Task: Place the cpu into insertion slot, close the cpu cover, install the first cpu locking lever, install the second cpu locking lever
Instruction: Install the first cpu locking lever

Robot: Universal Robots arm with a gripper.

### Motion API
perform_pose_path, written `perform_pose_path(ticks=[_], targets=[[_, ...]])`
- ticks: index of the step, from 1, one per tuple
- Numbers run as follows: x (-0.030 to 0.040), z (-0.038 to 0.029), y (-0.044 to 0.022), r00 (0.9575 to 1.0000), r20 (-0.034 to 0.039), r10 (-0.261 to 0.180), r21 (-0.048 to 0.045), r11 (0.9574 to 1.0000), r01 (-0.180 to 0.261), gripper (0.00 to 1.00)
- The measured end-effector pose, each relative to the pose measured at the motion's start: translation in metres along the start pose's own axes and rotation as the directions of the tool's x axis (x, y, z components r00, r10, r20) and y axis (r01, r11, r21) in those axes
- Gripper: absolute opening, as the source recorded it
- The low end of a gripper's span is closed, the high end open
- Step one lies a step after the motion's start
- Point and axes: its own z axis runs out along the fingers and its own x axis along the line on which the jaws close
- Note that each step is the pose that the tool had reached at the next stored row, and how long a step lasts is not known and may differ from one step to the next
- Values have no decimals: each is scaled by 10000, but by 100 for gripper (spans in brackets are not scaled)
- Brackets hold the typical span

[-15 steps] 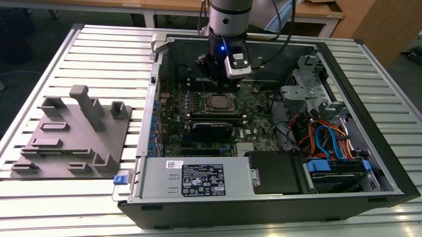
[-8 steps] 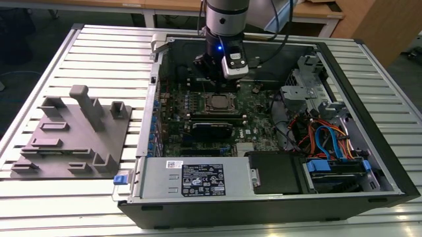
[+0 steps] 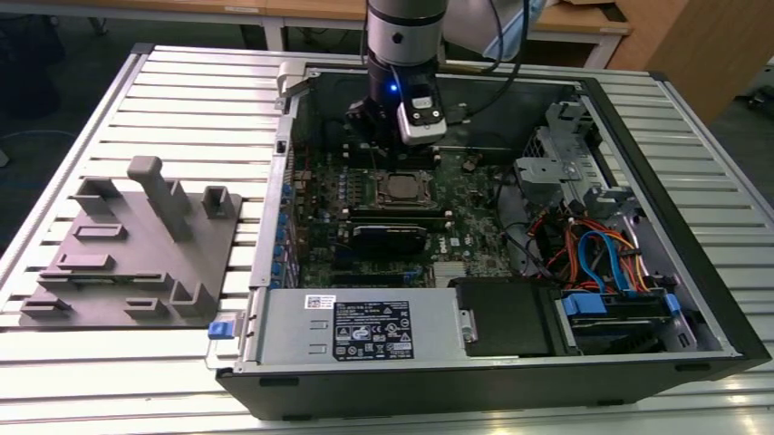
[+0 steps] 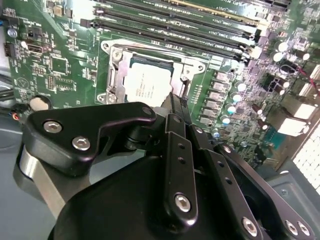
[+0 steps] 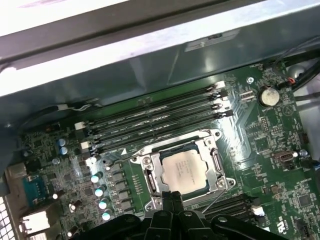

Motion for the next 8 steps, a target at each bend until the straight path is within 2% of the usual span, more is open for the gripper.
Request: perform_pose_path(ticks=[3, 6, 8], targets=[[1, 2, -1, 9987, -7, -508, -12, 9987, 508, 10], [1, 2, -1, 9951, -13, -990, -24, 9951, 990, 10], [1, 3, -1, 9942, -14, -1074, -27, 9942, 1074, 10]])
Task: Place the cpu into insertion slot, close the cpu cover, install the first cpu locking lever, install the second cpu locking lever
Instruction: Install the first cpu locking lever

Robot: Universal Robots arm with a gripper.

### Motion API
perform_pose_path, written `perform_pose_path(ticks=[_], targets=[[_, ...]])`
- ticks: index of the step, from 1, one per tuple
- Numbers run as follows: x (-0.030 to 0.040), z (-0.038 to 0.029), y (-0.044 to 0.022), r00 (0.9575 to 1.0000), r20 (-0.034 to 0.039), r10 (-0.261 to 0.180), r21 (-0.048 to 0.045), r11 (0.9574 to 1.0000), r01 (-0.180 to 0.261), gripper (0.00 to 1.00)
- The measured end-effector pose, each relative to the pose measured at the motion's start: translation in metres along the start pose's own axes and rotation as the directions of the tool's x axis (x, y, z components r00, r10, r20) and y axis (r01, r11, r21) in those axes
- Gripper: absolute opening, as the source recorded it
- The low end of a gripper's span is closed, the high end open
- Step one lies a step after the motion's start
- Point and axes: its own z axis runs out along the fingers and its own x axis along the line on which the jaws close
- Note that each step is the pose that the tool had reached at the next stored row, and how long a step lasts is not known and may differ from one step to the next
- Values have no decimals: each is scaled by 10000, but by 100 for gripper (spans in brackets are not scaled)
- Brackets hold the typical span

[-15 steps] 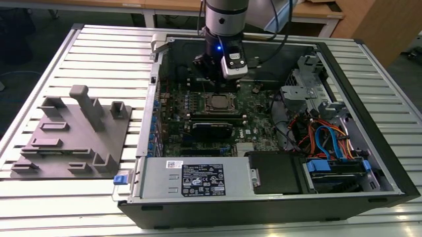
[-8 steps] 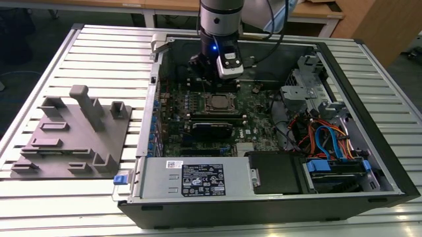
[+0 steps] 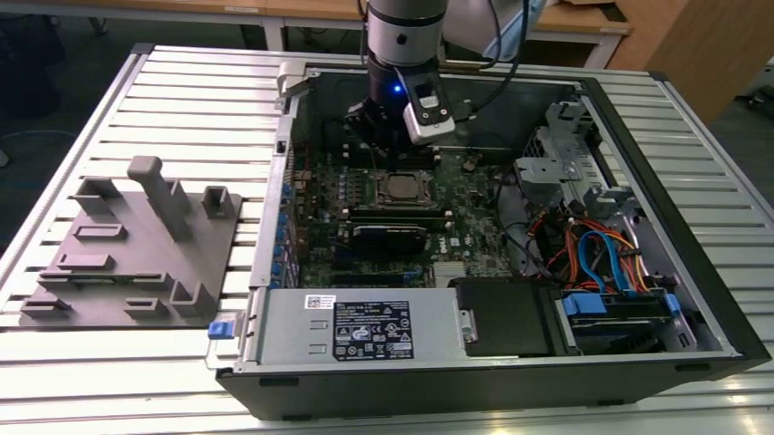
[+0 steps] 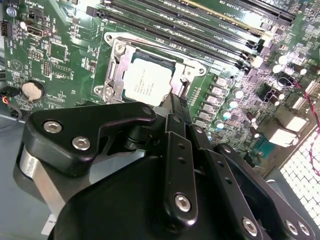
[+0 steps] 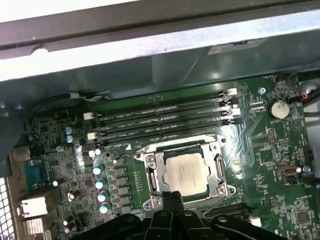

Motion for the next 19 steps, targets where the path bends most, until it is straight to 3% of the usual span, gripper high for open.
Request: perform_pose_path(ticks=[14, 19], targets=[[0, 0, 0, 10000, -1, -20, 0, 10000, 20, 10], [0, 0, 0, 9987, -7, -505, -13, 9987, 505, 10]])
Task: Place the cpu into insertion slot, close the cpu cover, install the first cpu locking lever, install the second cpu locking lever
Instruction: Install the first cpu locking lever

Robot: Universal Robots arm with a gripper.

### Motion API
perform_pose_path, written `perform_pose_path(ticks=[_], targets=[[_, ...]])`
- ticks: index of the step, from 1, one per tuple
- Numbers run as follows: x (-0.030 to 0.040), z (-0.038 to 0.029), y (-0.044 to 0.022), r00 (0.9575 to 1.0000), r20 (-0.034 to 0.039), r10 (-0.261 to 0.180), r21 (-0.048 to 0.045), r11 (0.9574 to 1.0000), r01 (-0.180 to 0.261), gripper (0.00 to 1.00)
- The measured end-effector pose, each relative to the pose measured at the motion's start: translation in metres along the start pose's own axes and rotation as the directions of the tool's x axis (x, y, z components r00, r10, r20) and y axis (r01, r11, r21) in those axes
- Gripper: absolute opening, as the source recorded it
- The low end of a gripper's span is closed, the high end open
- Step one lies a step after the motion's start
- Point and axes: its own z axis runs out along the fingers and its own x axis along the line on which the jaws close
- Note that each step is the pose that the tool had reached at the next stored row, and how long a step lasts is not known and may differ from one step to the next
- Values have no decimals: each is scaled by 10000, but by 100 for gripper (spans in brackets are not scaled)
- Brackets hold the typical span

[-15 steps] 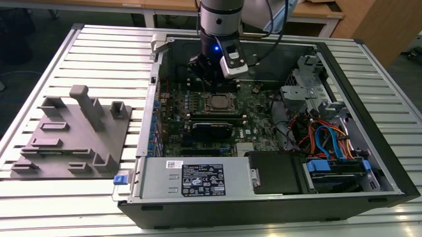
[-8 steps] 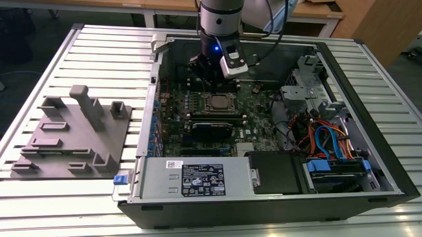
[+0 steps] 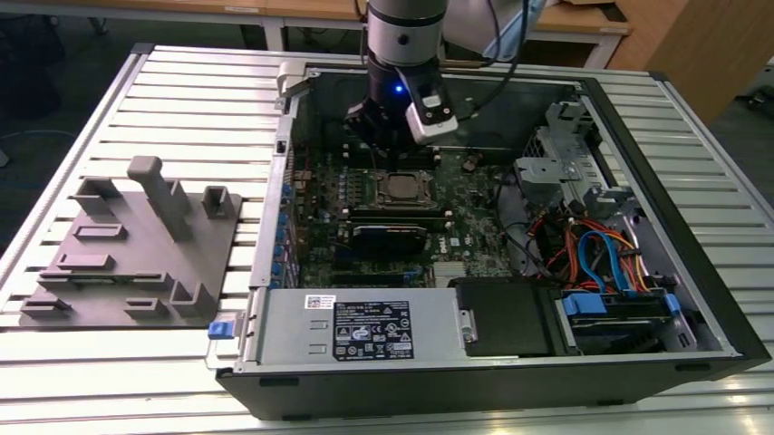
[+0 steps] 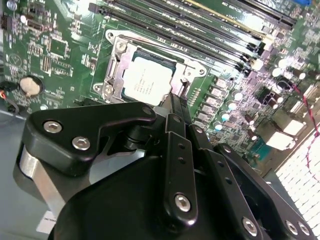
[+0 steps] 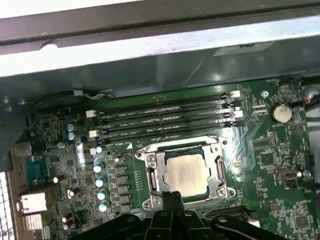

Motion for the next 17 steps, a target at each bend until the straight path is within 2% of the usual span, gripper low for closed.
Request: perform_pose_path(ticks=[4, 10, 17], targets=[[2, 0, 0, 9985, -7, -548, -14, 9985, 548, 10], [50, -1, -7, 9984, -7, -561, -15, 9984, 561, 10], [71, -2, -10, 9984, -7, -560, -15, 9984, 560, 10]])
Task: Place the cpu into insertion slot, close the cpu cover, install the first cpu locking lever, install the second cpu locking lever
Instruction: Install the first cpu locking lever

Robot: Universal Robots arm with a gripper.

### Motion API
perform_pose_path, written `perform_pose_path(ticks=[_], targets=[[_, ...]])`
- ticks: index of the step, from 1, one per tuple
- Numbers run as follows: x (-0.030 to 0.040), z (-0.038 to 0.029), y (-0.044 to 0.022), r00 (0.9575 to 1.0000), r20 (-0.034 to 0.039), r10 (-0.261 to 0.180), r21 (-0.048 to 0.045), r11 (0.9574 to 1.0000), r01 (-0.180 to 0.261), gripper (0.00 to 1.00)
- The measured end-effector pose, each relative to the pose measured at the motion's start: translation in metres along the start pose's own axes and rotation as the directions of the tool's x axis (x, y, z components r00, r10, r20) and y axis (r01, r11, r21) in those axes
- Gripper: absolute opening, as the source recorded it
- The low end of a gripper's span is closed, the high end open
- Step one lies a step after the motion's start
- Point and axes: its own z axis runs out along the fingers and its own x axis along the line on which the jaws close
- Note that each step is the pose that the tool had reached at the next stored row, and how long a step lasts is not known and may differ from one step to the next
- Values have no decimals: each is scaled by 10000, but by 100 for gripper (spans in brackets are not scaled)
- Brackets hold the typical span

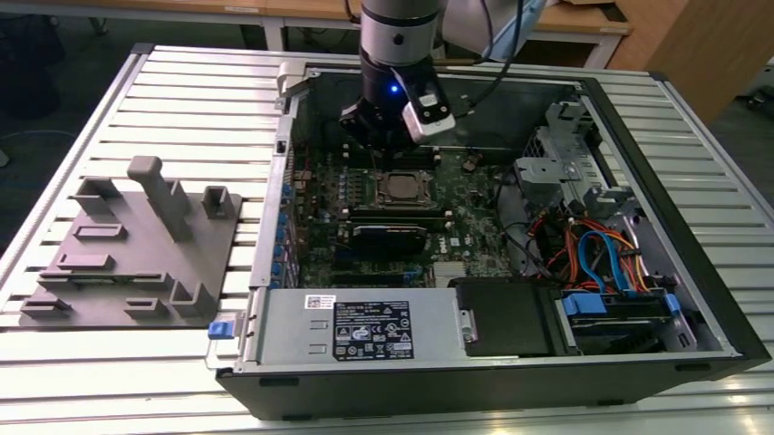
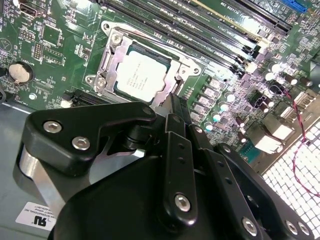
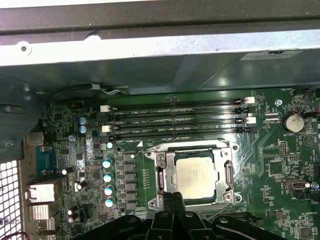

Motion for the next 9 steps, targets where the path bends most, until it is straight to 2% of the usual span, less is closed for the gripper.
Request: perform_pose_path(ticks=[9], targets=[[24, -1, -2, 10000, 1, -9, -1, 10000, 9, 10]])
